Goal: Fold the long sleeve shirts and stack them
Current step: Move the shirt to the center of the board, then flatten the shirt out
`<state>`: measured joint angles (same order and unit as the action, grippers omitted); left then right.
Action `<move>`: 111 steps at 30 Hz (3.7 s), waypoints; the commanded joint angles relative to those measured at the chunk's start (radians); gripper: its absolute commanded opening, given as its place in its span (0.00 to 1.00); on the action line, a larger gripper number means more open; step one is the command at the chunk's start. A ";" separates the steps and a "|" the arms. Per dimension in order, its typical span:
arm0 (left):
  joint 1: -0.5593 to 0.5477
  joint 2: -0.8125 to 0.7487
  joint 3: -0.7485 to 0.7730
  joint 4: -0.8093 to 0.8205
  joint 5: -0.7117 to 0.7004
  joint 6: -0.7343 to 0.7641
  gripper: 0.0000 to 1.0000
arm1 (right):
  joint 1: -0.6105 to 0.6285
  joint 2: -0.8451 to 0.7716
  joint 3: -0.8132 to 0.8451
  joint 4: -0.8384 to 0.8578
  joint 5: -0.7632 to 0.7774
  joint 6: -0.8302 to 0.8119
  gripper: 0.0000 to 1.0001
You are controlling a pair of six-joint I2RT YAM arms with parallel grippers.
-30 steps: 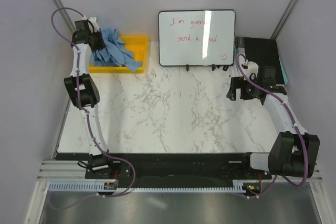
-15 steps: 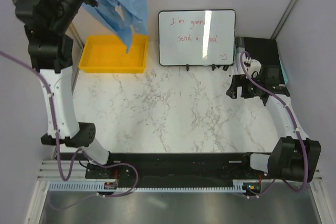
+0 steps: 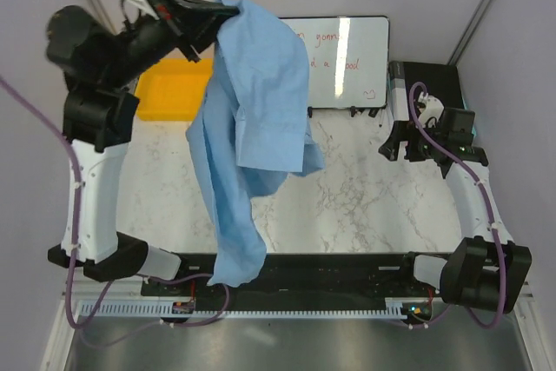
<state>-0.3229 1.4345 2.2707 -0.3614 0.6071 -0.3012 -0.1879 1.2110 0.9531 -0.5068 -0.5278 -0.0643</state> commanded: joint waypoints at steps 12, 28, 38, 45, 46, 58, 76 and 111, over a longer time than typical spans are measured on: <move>0.024 -0.229 -1.032 -0.237 0.233 0.365 0.99 | -0.028 -0.059 0.058 -0.037 -0.079 -0.049 0.98; 0.021 -0.177 -1.450 -0.547 -0.089 0.912 0.92 | 0.406 0.338 0.137 -0.101 0.219 -0.213 0.88; 0.015 -0.063 -1.438 -0.510 -0.188 0.904 0.41 | 0.476 0.547 0.196 -0.056 0.347 -0.187 0.35; 0.076 -0.201 -1.242 -0.557 -0.125 0.915 0.02 | 0.313 0.299 0.355 -0.153 0.399 -0.218 0.00; 0.076 -0.253 -1.217 -0.551 -0.128 0.910 0.02 | 0.292 0.260 0.371 -0.157 0.410 -0.230 0.00; 0.077 -0.359 -1.079 -0.499 -0.221 0.815 0.02 | 0.165 -0.042 0.590 -0.171 0.480 -0.241 0.00; -0.119 -0.397 -0.444 -0.679 0.131 0.617 0.02 | 0.162 -0.217 1.225 -0.016 0.859 -0.192 0.00; 0.103 0.091 -1.077 -0.195 -0.340 0.594 0.21 | 0.588 0.666 0.907 0.528 0.760 -0.671 0.37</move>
<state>-0.2955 1.4250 1.1492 -0.7090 0.3393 0.2291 0.2741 1.7462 1.6867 -0.0860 0.0914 -0.5545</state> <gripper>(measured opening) 0.025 0.140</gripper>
